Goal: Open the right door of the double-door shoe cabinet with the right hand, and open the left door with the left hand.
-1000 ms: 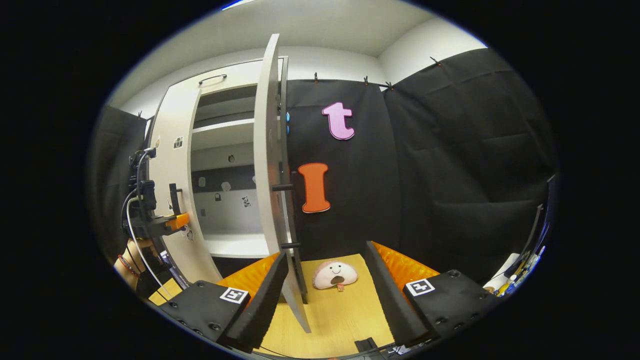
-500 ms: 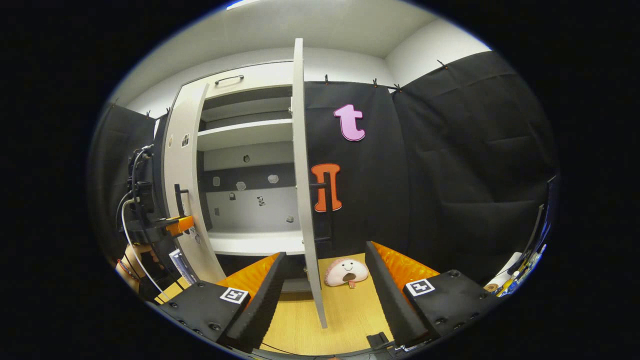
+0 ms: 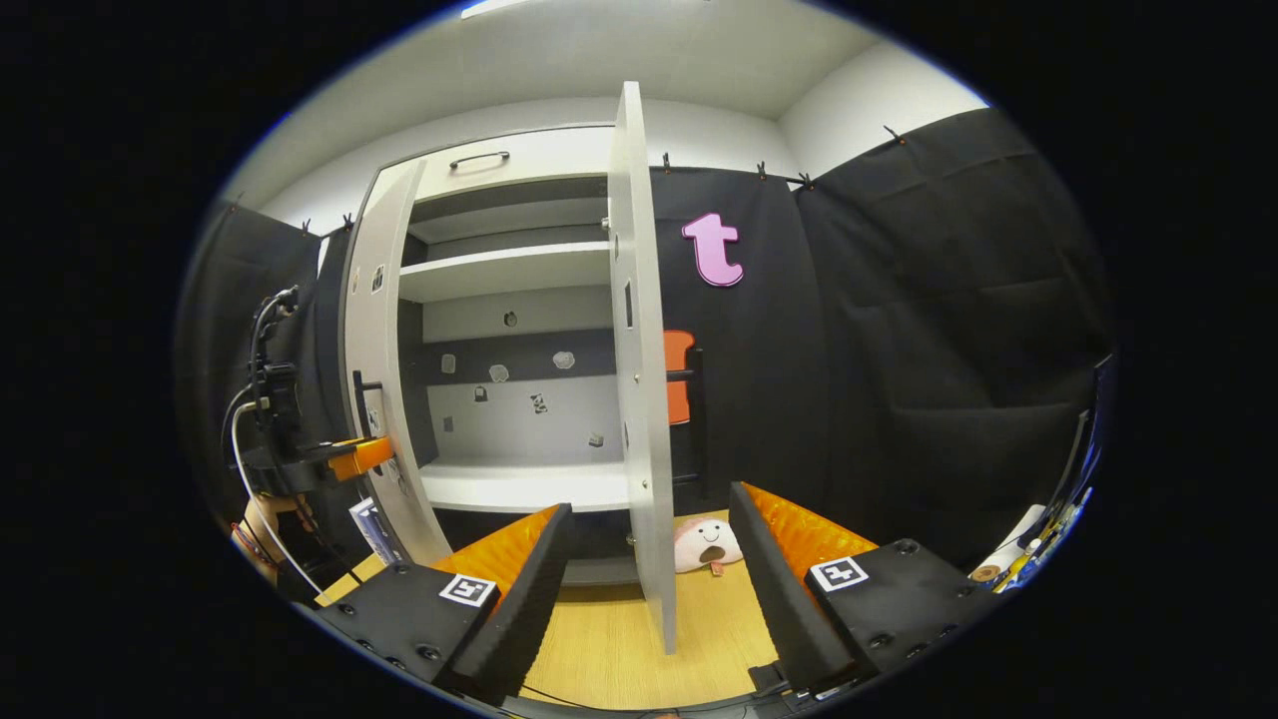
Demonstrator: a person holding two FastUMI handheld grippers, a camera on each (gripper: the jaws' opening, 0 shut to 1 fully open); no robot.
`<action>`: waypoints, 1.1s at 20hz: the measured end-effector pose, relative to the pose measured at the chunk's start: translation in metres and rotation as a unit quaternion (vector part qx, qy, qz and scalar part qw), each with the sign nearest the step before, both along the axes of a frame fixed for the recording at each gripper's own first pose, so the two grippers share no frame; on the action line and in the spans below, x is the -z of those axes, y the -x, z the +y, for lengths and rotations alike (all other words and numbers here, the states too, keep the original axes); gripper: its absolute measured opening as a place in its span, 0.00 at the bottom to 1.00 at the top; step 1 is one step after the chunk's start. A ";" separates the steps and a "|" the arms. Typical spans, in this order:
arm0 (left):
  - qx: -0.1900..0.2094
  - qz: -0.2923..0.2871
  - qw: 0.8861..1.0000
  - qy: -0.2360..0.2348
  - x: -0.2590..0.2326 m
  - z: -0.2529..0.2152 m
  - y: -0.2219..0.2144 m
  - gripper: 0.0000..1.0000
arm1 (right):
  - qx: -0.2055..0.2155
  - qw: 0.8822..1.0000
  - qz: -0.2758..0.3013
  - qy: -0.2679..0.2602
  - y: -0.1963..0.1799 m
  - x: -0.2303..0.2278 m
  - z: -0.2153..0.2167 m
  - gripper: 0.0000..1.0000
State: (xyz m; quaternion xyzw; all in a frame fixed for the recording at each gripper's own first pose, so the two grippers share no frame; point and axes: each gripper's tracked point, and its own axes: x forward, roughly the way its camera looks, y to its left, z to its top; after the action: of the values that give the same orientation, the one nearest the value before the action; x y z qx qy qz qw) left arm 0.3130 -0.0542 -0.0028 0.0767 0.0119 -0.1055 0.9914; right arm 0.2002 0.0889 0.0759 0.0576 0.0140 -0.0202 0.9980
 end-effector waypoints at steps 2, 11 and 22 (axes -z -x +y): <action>0.005 0.001 1.000 0.006 -0.001 0.001 0.003 0.14 | -0.004 1.000 0.000 -0.003 -0.003 -0.001 0.010 0.99; 0.038 0.006 0.999 0.023 -0.004 0.007 0.016 0.14 | -0.026 1.000 -0.002 -0.008 -0.012 -0.004 0.044 0.99; 0.080 0.007 0.996 0.039 -0.007 0.017 0.027 0.14 | -0.037 0.999 0.007 -0.017 -0.008 0.001 0.068 0.98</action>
State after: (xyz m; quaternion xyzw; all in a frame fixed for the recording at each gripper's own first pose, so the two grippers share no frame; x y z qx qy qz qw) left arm 0.2863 -0.0374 0.0045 0.0382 0.0087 -0.1852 0.9819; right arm 0.2079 0.1572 0.0747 0.0738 0.0234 0.0163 0.9969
